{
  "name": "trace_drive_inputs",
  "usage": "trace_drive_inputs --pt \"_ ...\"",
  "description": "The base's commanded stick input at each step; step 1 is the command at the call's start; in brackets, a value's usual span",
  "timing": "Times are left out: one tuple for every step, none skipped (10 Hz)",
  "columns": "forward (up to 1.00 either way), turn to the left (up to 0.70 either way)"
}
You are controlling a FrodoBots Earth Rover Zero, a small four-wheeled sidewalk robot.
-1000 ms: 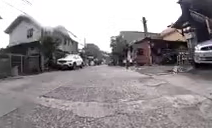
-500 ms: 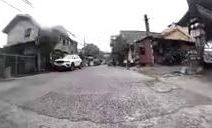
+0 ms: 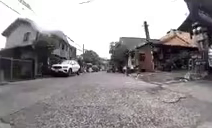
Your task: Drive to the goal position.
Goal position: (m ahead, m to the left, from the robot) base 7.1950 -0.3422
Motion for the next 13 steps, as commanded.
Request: trace_drive_inputs --pt "1.00 0.00" --pt "1.00 0.00" --pt "1.00 0.00" --pt "1.00 0.00" --pt "1.00 0.00" --pt "1.00 0.00" --pt "1.00 0.00" --pt "1.00 0.00" --pt "1.00 0.00" --pt "1.00 0.00" --pt "1.00 0.00" --pt "1.00 0.00" --pt "1.00 0.00"
